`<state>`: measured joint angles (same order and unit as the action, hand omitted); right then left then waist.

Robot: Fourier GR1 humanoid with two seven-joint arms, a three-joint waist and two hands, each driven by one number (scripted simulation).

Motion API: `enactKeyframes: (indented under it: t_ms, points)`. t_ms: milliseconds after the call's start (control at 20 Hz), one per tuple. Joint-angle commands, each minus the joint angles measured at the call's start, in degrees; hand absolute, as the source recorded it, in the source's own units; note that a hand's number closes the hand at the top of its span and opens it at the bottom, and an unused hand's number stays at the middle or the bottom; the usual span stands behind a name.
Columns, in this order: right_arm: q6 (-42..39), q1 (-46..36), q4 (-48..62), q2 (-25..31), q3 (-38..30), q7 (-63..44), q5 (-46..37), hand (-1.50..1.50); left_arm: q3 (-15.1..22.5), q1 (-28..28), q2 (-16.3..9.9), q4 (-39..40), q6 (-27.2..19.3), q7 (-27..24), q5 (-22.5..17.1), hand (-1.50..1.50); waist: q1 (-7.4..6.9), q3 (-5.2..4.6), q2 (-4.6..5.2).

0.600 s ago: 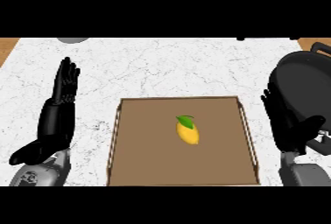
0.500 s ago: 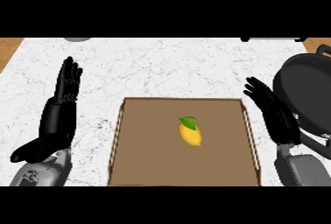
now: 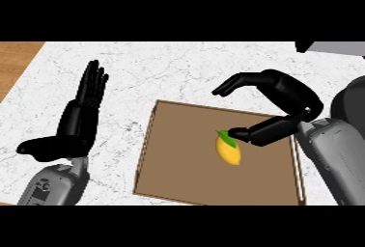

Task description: Pick the lemon from the tray and place it in the pot

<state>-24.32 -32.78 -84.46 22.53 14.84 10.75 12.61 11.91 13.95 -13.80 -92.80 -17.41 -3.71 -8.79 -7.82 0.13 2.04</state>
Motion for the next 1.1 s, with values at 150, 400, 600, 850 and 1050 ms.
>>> enactKeyframes:
  t_ms: [150, 400, 600, 850, 1050]
  points:
    - [-19.78, -8.56, 4.15, 7.58, 1.38, 21.53, -3.12, -1.5, -2.61, 2.42, -0.65, 1.99, 1.9, 3.18, -3.54, 0.0, 1.07, 0.28, 0.67]
    - [-21.74, -14.72, 7.22, 12.59, 4.8, 30.31, -13.18, -1.5, -5.0, 4.38, -2.05, 3.8, 2.69, 4.17, -4.62, 0.0, 1.96, 0.08, 0.18]
    - [-19.15, -17.38, 6.47, 16.21, 12.2, 34.2, -22.05, -1.5, -4.86, 4.05, -1.84, 4.24, 2.98, 4.51, -4.8, 0.0, 2.56, 0.01, -0.31]
    - [-11.95, -19.79, 11.08, 15.93, 20.2, 42.02, -30.04, -1.5, -6.28, 5.49, -2.86, 6.15, 4.22, 4.86, -5.34, 0.0, 3.96, -0.06, -0.71]
    - [-6.78, -21.78, 16.58, 13.86, 26.81, 43.36, -35.96, -1.5, -6.45, 2.72, -2.56, 5.41, 4.58, 3.22, -5.21, 0.0, 4.1, -0.13, -0.96]
